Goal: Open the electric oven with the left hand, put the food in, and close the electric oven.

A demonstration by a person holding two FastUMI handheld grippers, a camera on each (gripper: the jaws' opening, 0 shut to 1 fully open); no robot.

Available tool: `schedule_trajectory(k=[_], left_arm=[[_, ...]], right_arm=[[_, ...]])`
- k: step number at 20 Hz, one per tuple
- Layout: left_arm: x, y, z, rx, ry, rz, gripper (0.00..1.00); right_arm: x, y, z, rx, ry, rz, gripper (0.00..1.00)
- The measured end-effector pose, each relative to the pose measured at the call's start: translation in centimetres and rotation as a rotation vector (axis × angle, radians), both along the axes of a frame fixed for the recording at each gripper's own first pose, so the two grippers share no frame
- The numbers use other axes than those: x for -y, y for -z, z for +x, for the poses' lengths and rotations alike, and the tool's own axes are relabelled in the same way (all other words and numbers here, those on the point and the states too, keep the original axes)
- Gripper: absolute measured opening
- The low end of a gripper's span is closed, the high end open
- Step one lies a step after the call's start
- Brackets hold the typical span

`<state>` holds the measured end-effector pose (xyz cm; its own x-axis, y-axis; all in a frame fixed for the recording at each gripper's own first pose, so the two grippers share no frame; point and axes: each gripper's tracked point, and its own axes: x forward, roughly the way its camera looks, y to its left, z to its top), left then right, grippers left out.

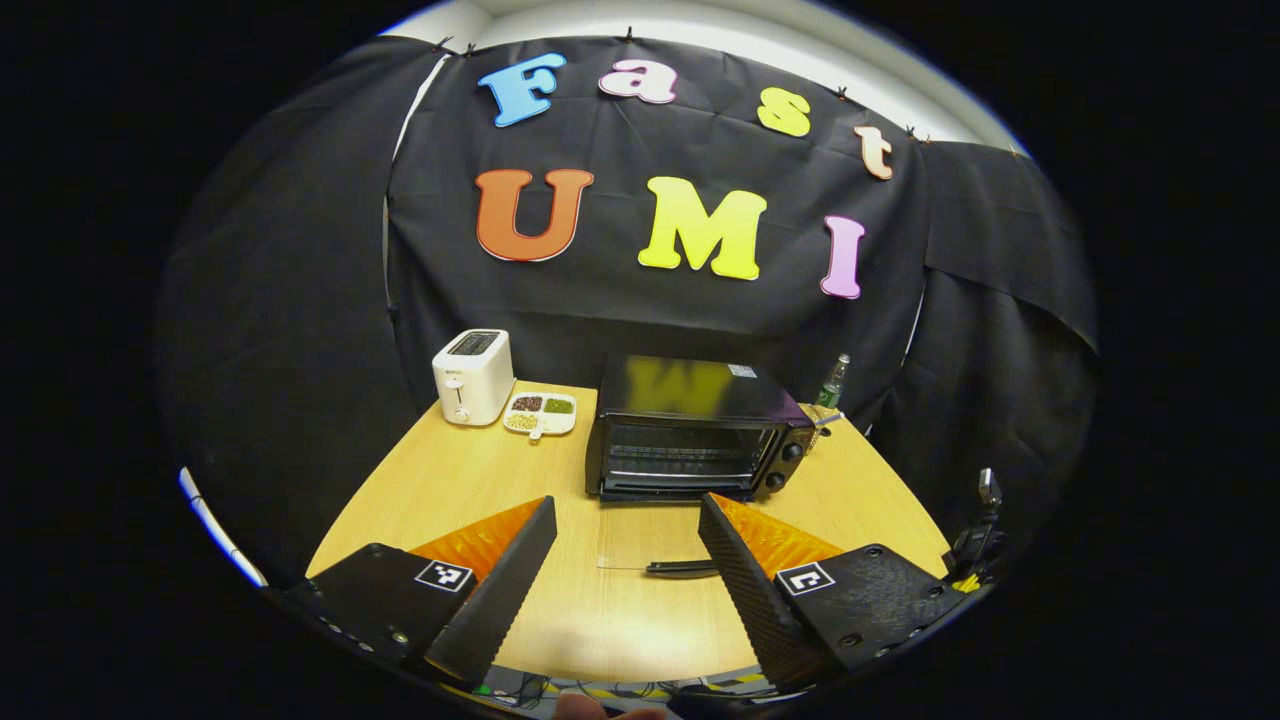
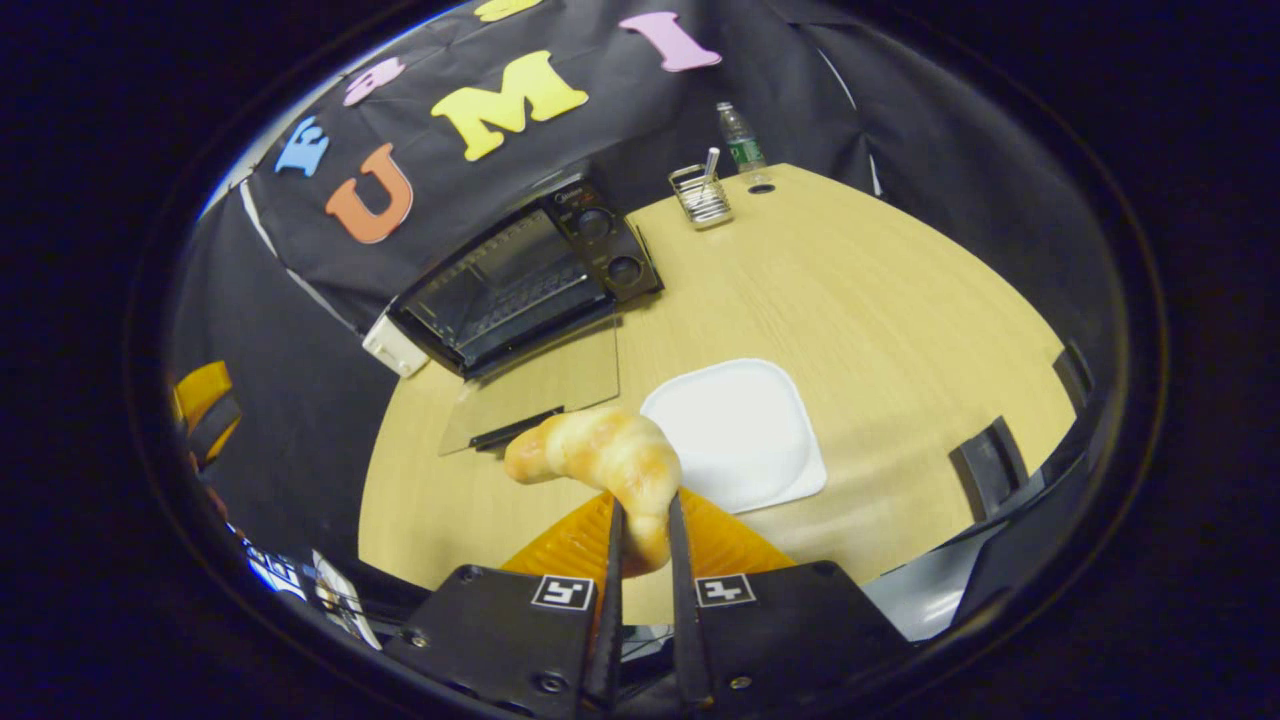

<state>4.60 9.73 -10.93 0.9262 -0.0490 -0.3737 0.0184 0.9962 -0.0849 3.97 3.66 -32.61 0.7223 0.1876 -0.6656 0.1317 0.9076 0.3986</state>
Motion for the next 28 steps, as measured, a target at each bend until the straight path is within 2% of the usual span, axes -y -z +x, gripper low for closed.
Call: schedule_trajectory(k=[5,10,13,17,23,28], left_arm=[[-4.4,0.3,-1.9,-0.020,-0.004,0.018,0.95],[-7.9,0.2,-3.4,-0.056,-0.060,0.027,0.95],[-9.4,0.7,-4.1,-0.084,-0.089,0.038,0.95],[-11.4,1.3,-5.2,-0.127,-0.144,0.034,0.95],[-13.6,1.5,-5.6,-0.154,-0.190,0.074,0.95],[-13.5,1.0,-5.3,-0.153,-0.175,0.098,0.95]], right_arm=[[-4.8,-2.3,6.3,0.114,0.064,0.009,0.22],[-8.9,-2.9,14.8,0.186,0.104,0.021,0.25],[-11.1,-1.9,20.1,0.199,0.102,-0.017,0.24],[-13.3,-2.0,26.4,0.243,0.134,0.020,0.22],[-14.1,-0.6,32.3,0.274,0.206,0.084,0.26],[-13.9,0.5,33.6,0.278,0.229,0.057,0.25]])
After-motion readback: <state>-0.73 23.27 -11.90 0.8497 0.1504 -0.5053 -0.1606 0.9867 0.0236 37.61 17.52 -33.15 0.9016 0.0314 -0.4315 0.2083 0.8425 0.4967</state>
